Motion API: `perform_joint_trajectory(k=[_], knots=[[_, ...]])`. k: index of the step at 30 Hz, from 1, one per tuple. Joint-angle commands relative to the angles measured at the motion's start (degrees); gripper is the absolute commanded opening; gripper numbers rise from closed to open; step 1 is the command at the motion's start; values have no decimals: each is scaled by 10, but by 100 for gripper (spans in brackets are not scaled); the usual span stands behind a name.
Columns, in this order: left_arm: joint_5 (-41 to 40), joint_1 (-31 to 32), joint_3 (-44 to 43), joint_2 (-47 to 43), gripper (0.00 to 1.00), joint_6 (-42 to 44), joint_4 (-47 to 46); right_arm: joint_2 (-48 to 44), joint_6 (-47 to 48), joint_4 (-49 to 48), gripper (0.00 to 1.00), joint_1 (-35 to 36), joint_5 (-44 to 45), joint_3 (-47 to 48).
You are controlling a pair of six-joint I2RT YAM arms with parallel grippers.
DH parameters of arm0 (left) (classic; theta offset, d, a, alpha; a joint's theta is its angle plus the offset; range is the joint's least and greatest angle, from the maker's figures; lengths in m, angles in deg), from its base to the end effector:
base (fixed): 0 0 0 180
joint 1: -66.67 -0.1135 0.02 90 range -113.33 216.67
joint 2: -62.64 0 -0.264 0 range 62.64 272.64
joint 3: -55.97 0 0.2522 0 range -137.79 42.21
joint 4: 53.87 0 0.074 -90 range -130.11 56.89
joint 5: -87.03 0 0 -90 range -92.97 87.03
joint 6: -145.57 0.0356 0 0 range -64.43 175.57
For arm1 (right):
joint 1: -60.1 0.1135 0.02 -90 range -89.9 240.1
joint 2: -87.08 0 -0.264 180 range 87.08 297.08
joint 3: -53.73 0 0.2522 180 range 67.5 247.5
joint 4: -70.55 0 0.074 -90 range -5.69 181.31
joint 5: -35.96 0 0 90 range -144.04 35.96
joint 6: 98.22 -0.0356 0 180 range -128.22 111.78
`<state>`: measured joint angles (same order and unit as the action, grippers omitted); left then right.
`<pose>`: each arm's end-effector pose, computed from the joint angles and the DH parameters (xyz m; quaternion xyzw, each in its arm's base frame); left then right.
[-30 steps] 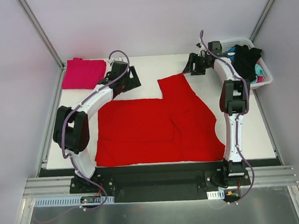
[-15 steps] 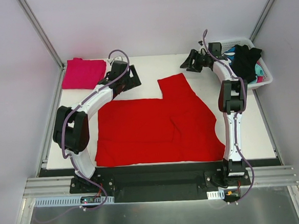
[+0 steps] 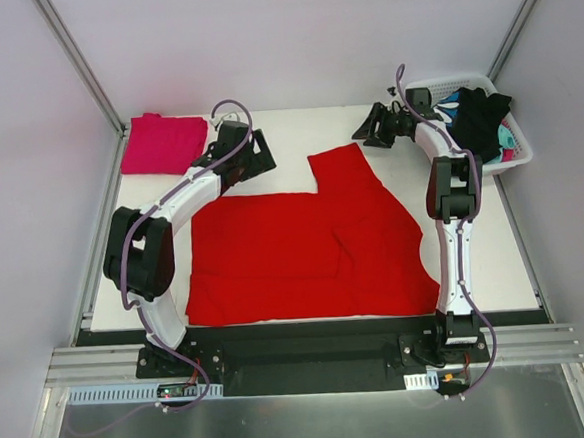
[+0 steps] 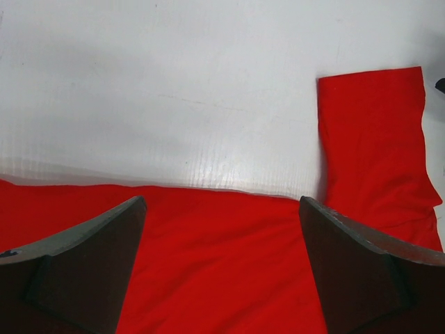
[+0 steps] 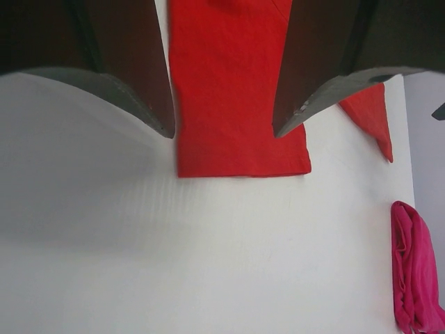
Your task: Fold and stack the t-shirts
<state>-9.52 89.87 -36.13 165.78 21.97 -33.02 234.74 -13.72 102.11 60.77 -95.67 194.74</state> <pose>0.3880 -0.1619 0.2645 -0.1067 0.8666 -0.1867 0.4503 0.5723 0.0303 0.1633 -0.1196 0.8467 0.3412 0.3904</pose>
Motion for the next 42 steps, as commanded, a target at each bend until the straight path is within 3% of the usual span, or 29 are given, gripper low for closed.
perform_joint_trajectory(k=[1,20,42], knots=[[0,1,9,-30,92,-9,-14,-9,-28,11,61,0,7,1],[-9,0,36,-61,92,-20,-15,13,-116,13,59,-2,1,1],[-8,-3,50,-74,92,-28,-16,24,-144,16,48,15,-15,-16]])
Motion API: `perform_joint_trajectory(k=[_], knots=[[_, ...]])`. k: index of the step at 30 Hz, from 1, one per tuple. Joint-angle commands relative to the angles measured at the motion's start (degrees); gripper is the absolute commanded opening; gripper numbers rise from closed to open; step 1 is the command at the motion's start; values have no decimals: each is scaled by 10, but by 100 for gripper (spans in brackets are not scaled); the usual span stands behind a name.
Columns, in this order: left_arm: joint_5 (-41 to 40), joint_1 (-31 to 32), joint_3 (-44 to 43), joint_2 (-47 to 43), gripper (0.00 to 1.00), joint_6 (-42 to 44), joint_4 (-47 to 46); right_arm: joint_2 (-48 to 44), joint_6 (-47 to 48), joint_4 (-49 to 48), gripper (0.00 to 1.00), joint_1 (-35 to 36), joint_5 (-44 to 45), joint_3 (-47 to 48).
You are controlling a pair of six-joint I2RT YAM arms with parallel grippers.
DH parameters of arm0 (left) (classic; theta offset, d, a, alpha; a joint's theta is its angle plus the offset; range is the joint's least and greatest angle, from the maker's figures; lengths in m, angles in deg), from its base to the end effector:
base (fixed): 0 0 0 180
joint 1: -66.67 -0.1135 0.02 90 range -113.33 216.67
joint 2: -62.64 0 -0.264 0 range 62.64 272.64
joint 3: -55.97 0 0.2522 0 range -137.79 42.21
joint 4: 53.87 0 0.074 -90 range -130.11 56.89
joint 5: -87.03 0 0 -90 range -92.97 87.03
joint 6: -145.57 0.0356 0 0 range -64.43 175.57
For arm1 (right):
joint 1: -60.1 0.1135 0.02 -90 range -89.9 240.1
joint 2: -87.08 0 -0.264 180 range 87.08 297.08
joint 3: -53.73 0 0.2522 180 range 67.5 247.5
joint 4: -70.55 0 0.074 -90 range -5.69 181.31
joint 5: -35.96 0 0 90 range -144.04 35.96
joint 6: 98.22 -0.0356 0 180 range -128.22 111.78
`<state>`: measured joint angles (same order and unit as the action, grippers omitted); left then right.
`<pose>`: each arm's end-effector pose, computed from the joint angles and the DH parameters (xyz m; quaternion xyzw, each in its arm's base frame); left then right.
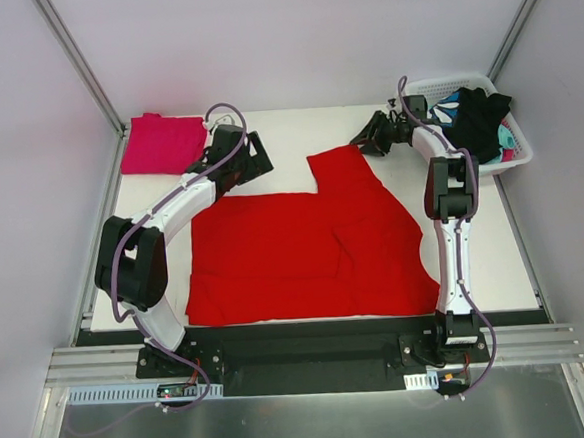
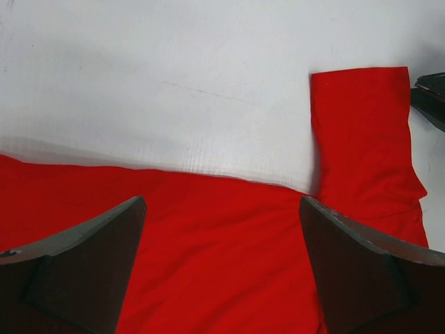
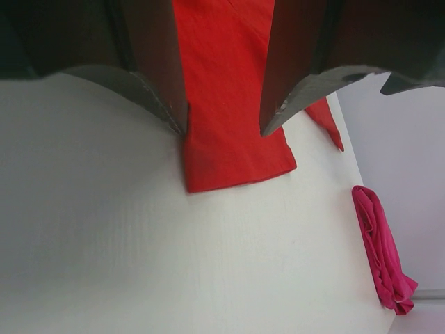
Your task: Fold and stack the t-shirts
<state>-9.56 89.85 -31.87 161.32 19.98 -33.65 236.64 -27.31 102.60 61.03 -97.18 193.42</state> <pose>0.3704 -0.1542 0.2706 -0.1221 0.8610 -0.1974 0.4525 0.5700 0.0336 0.1372 -0.0139 0.8623 0.3965 0.3147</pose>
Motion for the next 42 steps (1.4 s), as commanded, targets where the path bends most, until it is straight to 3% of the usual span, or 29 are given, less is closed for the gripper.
perform_joint_trajectory(k=[1,5,8,10,15,19,30,42], knots=[[-7,-5,8,-30,93,-8,-9,6,-9,11,47,13,-2,2],[-6,-9,14,-37,92,-5,-8,10,-7,15,32,14,-3,9],[-4,-12,17,-38,93,-6,-8,12,-5,17,9,14,-3,10],[-3,-14,17,-36,93,-7,-9,11,-2,21,1,14,-5,10],[32,-31,26,-18,93,-42,-9,-10,17,37,1,12,-5,-5],[98,-73,25,11,92,-69,3,-37,35,48,1,8,-1,-26],[182,-168,14,87,87,-100,39,-88,72,76,1,-1,1,-51],[80,-198,-12,76,86,-37,86,-88,86,86,1,-1,0,-58]])
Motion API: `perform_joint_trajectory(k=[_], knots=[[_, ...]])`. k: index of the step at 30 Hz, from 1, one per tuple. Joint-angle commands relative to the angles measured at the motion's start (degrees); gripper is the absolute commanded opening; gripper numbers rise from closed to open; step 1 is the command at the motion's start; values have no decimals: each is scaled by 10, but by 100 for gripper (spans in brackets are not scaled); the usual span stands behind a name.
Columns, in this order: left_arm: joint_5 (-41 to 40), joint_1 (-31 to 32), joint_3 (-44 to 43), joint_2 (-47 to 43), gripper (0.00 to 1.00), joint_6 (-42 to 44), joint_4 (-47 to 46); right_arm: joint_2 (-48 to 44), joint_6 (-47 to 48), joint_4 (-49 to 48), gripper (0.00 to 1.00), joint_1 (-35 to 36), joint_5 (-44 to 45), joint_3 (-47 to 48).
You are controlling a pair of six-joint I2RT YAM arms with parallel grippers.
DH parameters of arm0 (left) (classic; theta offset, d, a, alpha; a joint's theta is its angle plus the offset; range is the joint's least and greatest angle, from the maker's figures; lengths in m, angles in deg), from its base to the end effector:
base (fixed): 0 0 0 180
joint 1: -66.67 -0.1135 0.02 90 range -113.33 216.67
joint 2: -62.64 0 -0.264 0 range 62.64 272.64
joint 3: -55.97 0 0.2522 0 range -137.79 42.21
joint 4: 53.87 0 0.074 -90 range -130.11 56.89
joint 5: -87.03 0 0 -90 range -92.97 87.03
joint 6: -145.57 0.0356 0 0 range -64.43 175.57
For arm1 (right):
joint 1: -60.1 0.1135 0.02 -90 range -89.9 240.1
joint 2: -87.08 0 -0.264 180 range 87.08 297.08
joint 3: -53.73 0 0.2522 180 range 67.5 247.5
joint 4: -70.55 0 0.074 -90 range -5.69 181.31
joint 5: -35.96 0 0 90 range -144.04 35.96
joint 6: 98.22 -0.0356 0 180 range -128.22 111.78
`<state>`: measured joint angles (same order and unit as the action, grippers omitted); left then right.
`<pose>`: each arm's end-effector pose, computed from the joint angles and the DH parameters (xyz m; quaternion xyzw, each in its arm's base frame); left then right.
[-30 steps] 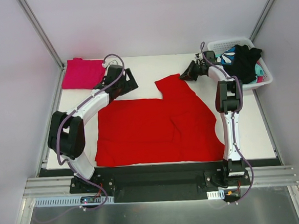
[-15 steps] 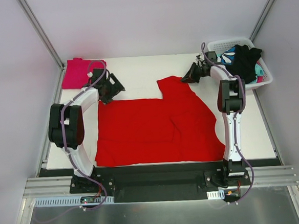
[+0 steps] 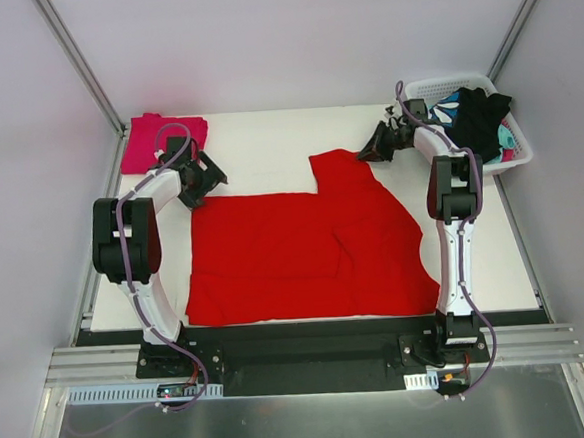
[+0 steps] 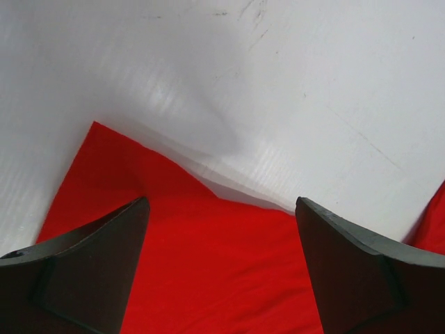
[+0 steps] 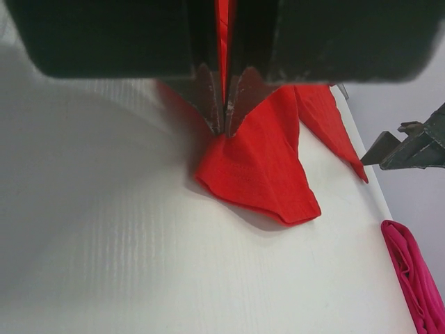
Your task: Fold and stack the t-shirts
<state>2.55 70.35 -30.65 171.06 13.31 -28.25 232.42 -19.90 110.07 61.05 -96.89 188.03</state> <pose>0.4106 -0.0298 0.1897 -0.2909 0.8842 -0.1828 0.3164 0.5478 0.0333 0.1380 -0.0408 0.8840 0.3763 0.2744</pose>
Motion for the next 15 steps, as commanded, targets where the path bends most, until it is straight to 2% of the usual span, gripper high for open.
perform_joint_trajectory(k=[1,9,15], knots=[[-42,-5,-22,-23,86,31,33,-45,11,11,1,-2,-3,-4],[-45,-30,-21,-7,82,48,33,-50,15,11,1,-4,-7,-6],[-52,-33,-52,11,80,34,77,-51,15,11,1,-8,-7,-8]])
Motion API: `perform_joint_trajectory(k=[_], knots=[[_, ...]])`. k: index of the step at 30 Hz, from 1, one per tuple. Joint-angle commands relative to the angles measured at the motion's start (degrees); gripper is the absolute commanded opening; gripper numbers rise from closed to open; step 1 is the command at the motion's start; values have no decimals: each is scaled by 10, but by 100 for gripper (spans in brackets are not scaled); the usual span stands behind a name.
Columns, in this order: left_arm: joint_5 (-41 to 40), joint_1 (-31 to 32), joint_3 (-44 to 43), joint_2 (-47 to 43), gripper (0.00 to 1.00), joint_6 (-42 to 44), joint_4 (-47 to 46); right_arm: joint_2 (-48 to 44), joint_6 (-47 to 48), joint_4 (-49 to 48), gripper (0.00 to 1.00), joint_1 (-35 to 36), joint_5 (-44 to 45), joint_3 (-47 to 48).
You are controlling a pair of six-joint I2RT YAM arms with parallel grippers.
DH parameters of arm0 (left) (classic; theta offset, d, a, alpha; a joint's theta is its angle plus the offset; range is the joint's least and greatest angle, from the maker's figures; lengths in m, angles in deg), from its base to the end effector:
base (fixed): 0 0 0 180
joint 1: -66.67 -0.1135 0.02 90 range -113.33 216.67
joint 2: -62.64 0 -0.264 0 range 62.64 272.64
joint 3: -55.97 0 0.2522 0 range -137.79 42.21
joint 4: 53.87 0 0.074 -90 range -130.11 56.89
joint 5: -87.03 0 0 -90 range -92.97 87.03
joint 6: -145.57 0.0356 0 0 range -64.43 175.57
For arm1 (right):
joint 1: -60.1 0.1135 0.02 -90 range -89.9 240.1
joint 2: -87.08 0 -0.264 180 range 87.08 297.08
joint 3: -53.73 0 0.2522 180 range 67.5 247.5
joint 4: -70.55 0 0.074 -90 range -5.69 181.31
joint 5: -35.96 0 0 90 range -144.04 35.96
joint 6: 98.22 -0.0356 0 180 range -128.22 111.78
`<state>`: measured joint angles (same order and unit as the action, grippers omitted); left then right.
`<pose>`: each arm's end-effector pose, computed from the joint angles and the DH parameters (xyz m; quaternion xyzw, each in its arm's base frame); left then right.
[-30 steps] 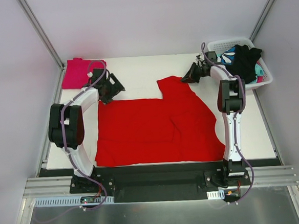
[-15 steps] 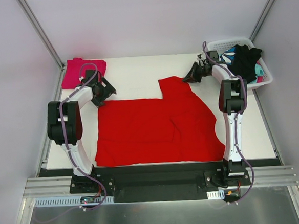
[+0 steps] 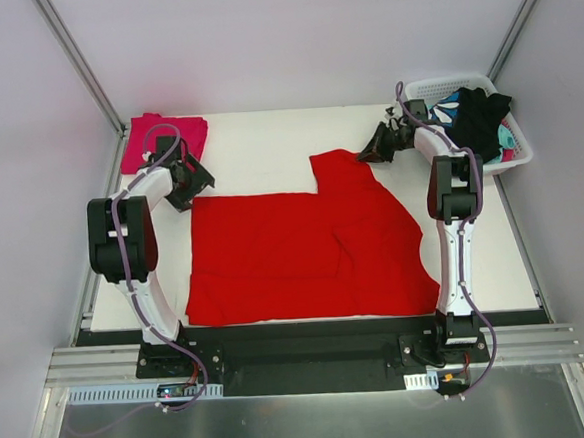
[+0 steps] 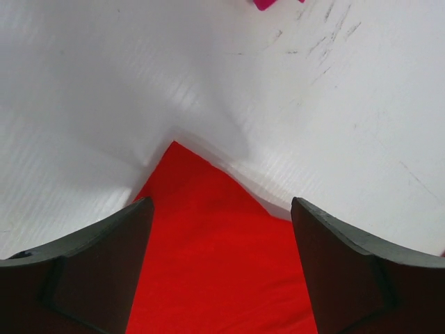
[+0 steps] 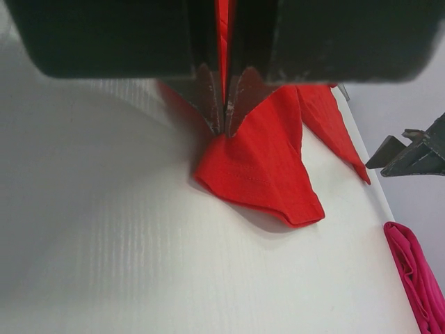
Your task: Fold and stack the t-shirts
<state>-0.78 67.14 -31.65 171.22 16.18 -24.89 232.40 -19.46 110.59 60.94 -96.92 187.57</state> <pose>0.4101 -0.0047 0.1897 -0.3068 0.8879 -0.1336 0.3158 0.5461 0.0322 0.1352 -0.0403 0.8861 0.3755 0.2687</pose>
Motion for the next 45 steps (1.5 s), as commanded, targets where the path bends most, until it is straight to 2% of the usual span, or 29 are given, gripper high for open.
perform_joint_trajectory(k=[1,12,19,24,32,42,45], knots=[[-32,-1,-50,16,79,5,52,-50,11,6,1,-6,-8,-4],[-83,-17,-118,45,61,15,131,-57,6,-11,1,-8,-17,-24],[-70,-17,-132,82,63,37,140,-64,2,-18,1,-8,-20,-36],[-62,-18,-181,118,61,43,177,-70,3,-18,1,-8,-20,-43],[-69,-18,-232,147,44,52,227,-73,-1,-19,1,-19,-16,-48],[-61,-18,-215,124,44,48,240,-81,-4,-22,1,-20,-20,-54],[-52,-16,-219,131,40,46,242,-85,-4,-24,1,-20,-21,-59]])
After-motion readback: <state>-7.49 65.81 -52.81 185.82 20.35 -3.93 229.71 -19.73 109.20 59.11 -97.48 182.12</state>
